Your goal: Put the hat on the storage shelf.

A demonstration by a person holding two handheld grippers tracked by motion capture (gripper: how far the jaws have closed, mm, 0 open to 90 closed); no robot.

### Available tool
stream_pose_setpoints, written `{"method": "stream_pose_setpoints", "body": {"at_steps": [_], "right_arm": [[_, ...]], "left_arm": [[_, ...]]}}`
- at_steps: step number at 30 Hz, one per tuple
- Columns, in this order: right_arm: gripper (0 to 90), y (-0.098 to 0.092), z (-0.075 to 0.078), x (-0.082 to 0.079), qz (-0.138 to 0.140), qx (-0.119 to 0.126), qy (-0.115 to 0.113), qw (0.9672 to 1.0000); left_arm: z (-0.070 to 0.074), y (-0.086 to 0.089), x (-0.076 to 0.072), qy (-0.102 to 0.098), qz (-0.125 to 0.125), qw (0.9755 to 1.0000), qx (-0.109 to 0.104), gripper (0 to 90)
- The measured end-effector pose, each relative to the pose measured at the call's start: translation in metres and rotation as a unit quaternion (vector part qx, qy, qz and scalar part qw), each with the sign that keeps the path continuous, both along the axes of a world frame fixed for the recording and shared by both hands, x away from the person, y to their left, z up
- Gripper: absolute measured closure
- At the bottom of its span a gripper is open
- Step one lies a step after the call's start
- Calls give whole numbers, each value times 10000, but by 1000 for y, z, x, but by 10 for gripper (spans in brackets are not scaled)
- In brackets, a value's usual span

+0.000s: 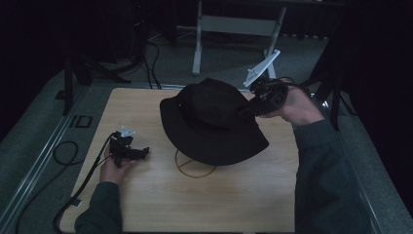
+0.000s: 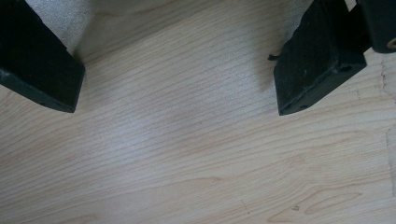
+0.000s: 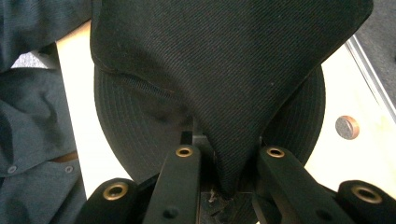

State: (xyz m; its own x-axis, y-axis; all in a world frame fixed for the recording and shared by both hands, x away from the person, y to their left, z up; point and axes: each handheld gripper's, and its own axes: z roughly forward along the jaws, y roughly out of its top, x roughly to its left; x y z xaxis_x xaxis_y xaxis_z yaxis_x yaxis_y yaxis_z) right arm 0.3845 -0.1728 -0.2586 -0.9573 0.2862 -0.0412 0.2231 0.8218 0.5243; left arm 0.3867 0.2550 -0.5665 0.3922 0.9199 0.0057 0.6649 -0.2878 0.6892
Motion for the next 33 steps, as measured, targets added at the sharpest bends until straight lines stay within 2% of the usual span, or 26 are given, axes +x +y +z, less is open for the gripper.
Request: {"method": "stream_pose_setpoints", "body": {"at_steps": [33], "right_arm": [[833,43,-16,17,144,-320,151,9993]], "left_arm": [[0,0,0,-4,5,10000,-8,20]]}}
